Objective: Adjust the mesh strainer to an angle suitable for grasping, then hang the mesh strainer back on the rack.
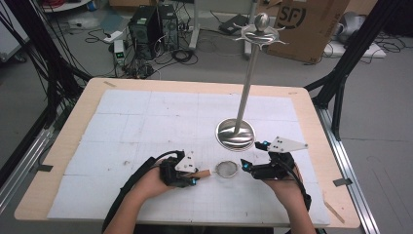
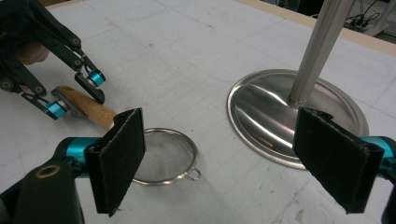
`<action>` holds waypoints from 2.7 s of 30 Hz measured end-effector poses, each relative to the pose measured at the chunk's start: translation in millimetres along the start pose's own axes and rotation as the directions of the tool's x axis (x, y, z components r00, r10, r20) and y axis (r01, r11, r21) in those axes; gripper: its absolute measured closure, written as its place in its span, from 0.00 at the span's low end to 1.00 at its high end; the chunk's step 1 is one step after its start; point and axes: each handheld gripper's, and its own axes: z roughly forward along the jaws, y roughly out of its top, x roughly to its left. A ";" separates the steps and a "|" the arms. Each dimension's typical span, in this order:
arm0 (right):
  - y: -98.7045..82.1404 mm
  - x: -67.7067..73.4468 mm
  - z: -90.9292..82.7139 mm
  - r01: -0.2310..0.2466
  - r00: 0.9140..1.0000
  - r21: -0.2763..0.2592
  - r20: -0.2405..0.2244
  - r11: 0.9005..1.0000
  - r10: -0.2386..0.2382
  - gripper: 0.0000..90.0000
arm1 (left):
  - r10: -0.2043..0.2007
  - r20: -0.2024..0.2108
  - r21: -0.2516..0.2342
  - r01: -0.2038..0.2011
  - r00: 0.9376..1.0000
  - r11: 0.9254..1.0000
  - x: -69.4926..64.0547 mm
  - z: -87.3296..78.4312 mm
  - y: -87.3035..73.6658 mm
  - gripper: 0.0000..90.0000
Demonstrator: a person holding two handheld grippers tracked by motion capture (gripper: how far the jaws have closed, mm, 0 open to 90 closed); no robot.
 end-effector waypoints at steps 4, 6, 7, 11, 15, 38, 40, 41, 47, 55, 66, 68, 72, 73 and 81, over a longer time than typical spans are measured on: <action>0.0 -0.5 -0.5 -0.004 1.000 -0.003 0.001 1.000 0.004 0.18 | 0.028 0.002 0.000 -0.028 1.000 1.000 -2.4 10.5 13.9 0.77; -0.4 -0.7 -0.6 -0.009 1.000 -0.003 0.001 1.000 0.009 0.18 | 0.029 -0.003 -0.002 -0.029 1.000 1.000 -2.6 11.6 15.4 0.77; -0.4 -0.7 -0.6 -0.009 1.000 -0.003 0.001 1.000 0.009 0.18 | 0.031 -0.007 -0.002 -0.031 0.999 1.000 -2.4 11.4 16.4 0.77; -0.9 -1.3 -0.1 -0.001 1.000 -0.002 0.002 1.000 0.001 0.18 | -0.009 -0.009 -0.027 0.009 1.000 1.000 0.3 3.0 13.7 0.66; -1.3 -1.2 0.2 -0.003 1.000 0.000 0.001 1.000 0.003 0.18 | -0.046 -0.037 -0.072 0.043 0.998 0.996 3.3 -14.2 3.4 0.60; -5.7 -2.5 1.8 -0.016 1.000 0.019 0.009 1.000 0.016 0.18 | -0.250 -0.199 -0.301 0.184 0.947 0.936 26.5 -99.1 -56.6 0.43; -6.4 -3.3 3.6 -0.015 1.000 0.022 0.010 1.000 0.015 0.18 | -0.255 -0.203 -0.304 0.187 0.945 0.934 27.8 -99.8 -57.7 0.42; -6.4 -3.3 3.6 -0.015 1.000 0.022 0.010 1.000 0.015 0.18 | -0.260 -0.205 -0.306 0.190 0.944 0.933 28.0 -99.6 -57.9 0.42; -8.8 -2.1 8.4 -0.012 1.000 0.044 0.008 0.999 0.011 0.18 | -0.251 -0.198 -0.296 0.186 0.948 0.937 27.6 -98.2 -57.4 0.41; -7.9 -0.7 8.8 -0.005 1.000 0.044 0.000 0.999 0.005 0.18 | -0.265 -0.194 -0.330 0.192 0.945 0.924 27.8 -102.9 -56.9 0.34; -6.7 3.9 11.8 0.011 1.000 0.047 -0.012 0.999 -0.010 0.18 | -0.296 -0.216 -0.352 0.209 0.930 0.913 31.1 -107.8 -60.9 0.31; -5.8 5.1 12.1 0.011 1.000 0.047 -0.019 0.999 -0.010 0.18 | -0.298 -0.218 -0.352 0.210 0.929 0.912 31.3 -107.9 -60.9 0.31; -4.6 8.3 13.1 0.028 0.999 0.044 -0.029 0.999 -0.026 0.18 | -0.299 -0.227 -0.351 0.208 0.927 0.913 30.6 -108.2 -60.4 0.31; -4.6 8.3 13.1 0.028 0.999 0.044 -0.029 0.999 -0.026 0.18 | -0.299 -0.227 -0.351 0.208 0.927 0.913 30.6 -108.2 -60.4 0.31; -2.6 17.1 19.8 0.056 0.998 0.059 -0.045 0.997 -0.053 0.18 | -0.287 -0.219 -0.350 0.200 0.933 0.915 29.7 -106.5 -58.4 0.30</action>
